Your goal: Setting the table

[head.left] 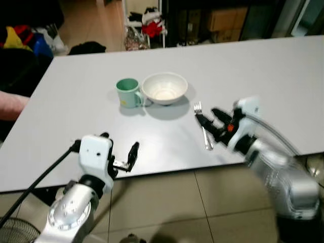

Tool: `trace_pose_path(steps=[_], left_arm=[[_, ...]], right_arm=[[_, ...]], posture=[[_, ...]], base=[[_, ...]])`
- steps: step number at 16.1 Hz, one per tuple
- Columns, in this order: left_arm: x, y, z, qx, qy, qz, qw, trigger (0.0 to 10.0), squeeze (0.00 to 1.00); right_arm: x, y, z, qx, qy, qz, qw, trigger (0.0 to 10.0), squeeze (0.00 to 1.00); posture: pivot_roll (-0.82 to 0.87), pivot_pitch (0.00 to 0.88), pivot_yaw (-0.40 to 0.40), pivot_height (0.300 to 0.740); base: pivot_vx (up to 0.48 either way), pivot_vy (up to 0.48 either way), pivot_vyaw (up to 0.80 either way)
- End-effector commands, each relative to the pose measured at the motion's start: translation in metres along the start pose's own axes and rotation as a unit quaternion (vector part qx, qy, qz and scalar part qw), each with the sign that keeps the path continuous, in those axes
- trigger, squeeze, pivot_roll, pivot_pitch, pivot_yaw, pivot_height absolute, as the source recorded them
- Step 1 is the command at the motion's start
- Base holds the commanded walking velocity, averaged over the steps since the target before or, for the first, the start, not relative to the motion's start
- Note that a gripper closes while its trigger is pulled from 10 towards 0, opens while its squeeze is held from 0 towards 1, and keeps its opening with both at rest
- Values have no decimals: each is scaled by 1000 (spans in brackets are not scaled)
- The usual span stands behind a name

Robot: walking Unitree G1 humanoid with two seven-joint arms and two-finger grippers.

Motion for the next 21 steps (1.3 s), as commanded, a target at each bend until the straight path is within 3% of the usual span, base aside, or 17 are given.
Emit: trace_pose_path(steps=[1, 3, 9, 10, 15, 21], left_arm=[[2, 3, 4, -15, -7, 21, 1000, 10000, 0], [16, 6, 2, -27, -1, 95, 995, 10000, 0], [22, 9, 1, -31, -14, 114, 993, 10000, 0], [21, 8, 0, -31, -14, 113, 993, 10000, 0], [23, 6, 2, -38, -16, 120, 992, 10000, 0], [36, 8, 3, -57, -31, 155, 986, 10000, 0]], right_arm=[[3, 5, 6, -19, -2, -16, 1000, 10000, 1000], [12, 13, -2, -25, -2, -23, 999, 10000, 1000], [6, 22, -16, 4, 52, -58, 997, 10000, 1000], [2, 23, -14, -14, 66, -67, 995, 10000, 1000], [2, 25, -20, -8, 36, -56, 998, 10000, 1000], [10, 35, -28, 0, -25, -36, 999, 10000, 1000]], posture=[[-53, 0, 67, 740], [-48, 0, 52, 740], [-50, 0, 54, 740], [-52, 0, 55, 740], [-49, 0, 56, 740], [-43, 0, 47, 740]], base=[[0, -480, 0], [0, -480, 0], [0, -480, 0], [0, -480, 0], [0, -480, 302], [0, 0, 800]])
Point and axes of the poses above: a point about 5 cm out from each wrist's last joint towards the gripper, its own y axis pointing back from the gripper into the wrist, its own z axis along the axis of the wrist's last joint, x = y × z, the point moved 2 cm from there along -y, pointing out of the wrist towards the gripper, and after that the axes turned 6 degrees about y, right-handed, at the moved point
